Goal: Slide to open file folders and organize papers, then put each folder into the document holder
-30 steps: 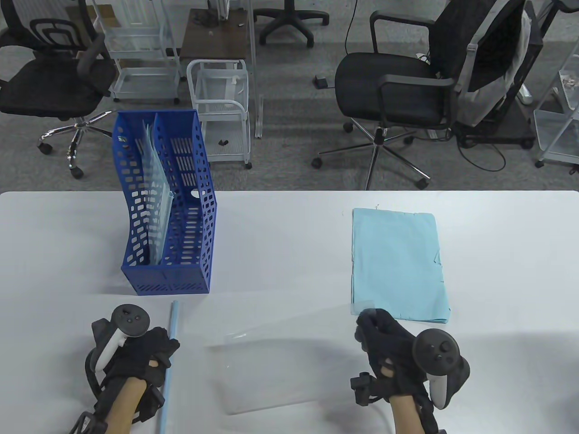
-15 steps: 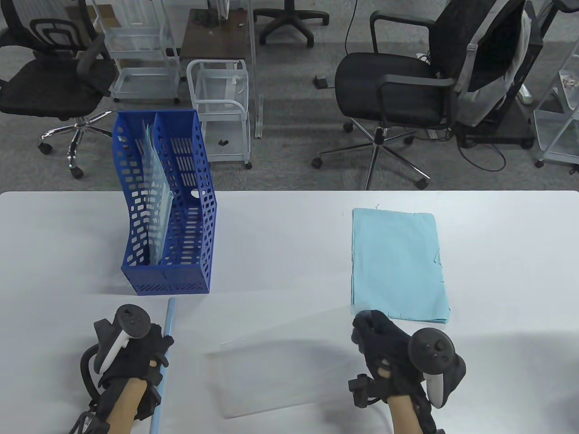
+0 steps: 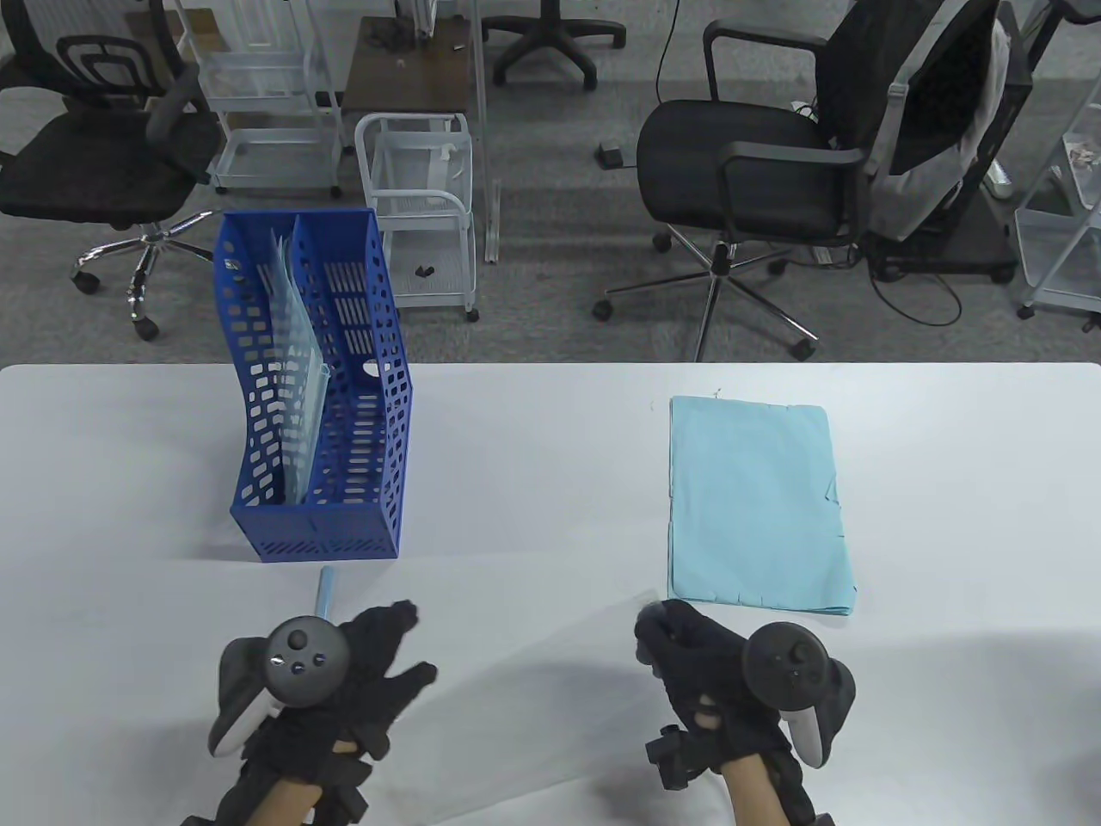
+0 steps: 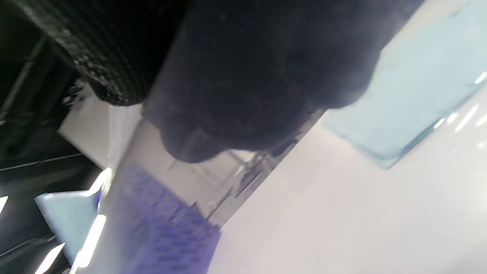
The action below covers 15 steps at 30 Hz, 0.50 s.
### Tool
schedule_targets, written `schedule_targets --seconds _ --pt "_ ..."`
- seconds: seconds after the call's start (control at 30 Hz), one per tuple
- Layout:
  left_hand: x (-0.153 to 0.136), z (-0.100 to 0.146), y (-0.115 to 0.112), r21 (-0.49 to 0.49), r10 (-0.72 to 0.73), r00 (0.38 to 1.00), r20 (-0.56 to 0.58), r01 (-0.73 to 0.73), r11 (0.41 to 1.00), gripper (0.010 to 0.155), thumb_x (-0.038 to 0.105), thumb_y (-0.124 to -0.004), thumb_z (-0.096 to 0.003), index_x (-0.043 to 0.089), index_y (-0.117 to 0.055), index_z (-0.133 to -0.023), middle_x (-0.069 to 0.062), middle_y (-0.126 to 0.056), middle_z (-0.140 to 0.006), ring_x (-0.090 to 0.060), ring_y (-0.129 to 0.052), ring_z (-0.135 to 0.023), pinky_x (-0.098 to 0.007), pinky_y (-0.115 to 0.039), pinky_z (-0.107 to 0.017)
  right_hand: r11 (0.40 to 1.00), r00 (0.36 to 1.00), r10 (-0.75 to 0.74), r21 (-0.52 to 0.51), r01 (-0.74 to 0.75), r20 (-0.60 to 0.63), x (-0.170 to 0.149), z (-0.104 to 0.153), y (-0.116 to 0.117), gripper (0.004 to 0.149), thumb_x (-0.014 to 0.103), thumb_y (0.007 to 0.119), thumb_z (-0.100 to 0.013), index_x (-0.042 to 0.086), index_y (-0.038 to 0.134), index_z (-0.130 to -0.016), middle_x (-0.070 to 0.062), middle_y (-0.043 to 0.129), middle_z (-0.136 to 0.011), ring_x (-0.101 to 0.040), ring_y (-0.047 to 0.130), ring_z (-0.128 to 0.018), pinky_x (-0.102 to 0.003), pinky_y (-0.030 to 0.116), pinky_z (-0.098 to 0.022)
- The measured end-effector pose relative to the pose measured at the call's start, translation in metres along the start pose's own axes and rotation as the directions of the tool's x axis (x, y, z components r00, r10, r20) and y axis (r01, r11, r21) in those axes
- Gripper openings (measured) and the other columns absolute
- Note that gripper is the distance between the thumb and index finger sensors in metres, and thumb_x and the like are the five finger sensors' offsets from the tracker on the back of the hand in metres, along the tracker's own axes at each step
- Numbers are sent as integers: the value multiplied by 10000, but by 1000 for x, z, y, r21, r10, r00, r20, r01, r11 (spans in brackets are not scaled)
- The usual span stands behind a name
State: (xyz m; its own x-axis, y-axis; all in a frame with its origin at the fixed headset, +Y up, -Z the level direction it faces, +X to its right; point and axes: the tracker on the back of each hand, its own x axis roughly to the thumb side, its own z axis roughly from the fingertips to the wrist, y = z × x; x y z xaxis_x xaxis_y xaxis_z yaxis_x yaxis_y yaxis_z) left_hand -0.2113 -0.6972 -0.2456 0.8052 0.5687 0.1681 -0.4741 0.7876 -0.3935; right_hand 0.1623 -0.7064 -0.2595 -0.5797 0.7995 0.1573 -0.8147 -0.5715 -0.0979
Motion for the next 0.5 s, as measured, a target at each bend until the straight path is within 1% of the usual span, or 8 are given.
schedule_targets --seconds 0.03,0.1,0.13,0.23,0.3,0.37,0.43,0.5 --pt "7 -5 -5 -63 13 1000 10 -12 998 818 607 -849 -454 360 -495 -1148 -17 -490 -1227 -336 -565 -1148 -582 -547 -801 1000 1000 -11 21 10 29 2 0 0 404 469 852 -363 244 936 -689 34 1064 -515 -179 1037 -342 -417 881 -439" --pt "18 -17 -12 -207 64 996 62 -50 977 826 593 -860 -458 358 -480 -1153 -15 -507 -1225 -341 -611 -1130 -578 -570 -792 997 993 -47 58 41 106 7 1 0 403 472 850 -364 262 928 -699 44 1062 -540 -181 1036 -387 -426 869 -470" --pt "24 -23 -15 -270 108 992 71 -85 959 823 572 -870 -462 357 -479 -1154 -18 -558 -1210 -346 -680 -1097 -572 -603 -777 996 985 -73 56 65 154 11 3 0 402 471 850 -360 269 928 -699 49 1062 -547 -189 1035 -403 -432 863 -482" --pt "33 -30 -23 -334 123 988 93 -85 939 694 493 -875 -479 323 -638 -1109 -11 -800 -1086 -302 -913 -936 -518 -730 -707 994 969 -106 49 98 222 17 5 -2 400 474 849 -357 283 923 -701 55 1060 -564 -192 1033 -430 -437 856 -501" --pt "34 -31 -29 -296 111 988 111 -74 952 512 420 -823 -509 303 -804 -1007 -11 -958 -921 -267 -1043 -759 -475 -822 -617 994 965 -110 51 100 239 19 6 -4 401 473 852 -359 282 921 -704 56 1059 -572 -199 1033 -443 -447 850 -511" --pt "32 -27 -30 -163 105 983 150 -80 983 471 410 -815 -499 305 -857 -956 -5 -1009 -838 -239 -1089 -669 -445 -864 -560 996 969 -83 14 82 231 18 8 -6 469 524 837 -354 273 897 -745 40 1045 -634 -227 1027 -509 -481 823 -549" --pt "28 -17 -26 -16 89 983 162 -88 996 458 403 -824 -484 302 -886 -926 -7 -1037 -775 -232 -1114 -588 -429 -892 -506 993 984 -36 -105 55 174 12 9 -13 662 626 795 -320 265 789 -874 12 961 -808 -277 971 -683 -541 754 -627" --pt "24 -6 -19 73 112 974 197 -128 989 454 408 -823 -479 311 -896 -916 0 -1046 -745 -219 -1122 -544 -416 -905 -474 977 993 -31 -206 55 118 1 8 -23 763 677 765 -314 281 672 -958 1 851 -942 -290 890 -821 -570 693 -678"
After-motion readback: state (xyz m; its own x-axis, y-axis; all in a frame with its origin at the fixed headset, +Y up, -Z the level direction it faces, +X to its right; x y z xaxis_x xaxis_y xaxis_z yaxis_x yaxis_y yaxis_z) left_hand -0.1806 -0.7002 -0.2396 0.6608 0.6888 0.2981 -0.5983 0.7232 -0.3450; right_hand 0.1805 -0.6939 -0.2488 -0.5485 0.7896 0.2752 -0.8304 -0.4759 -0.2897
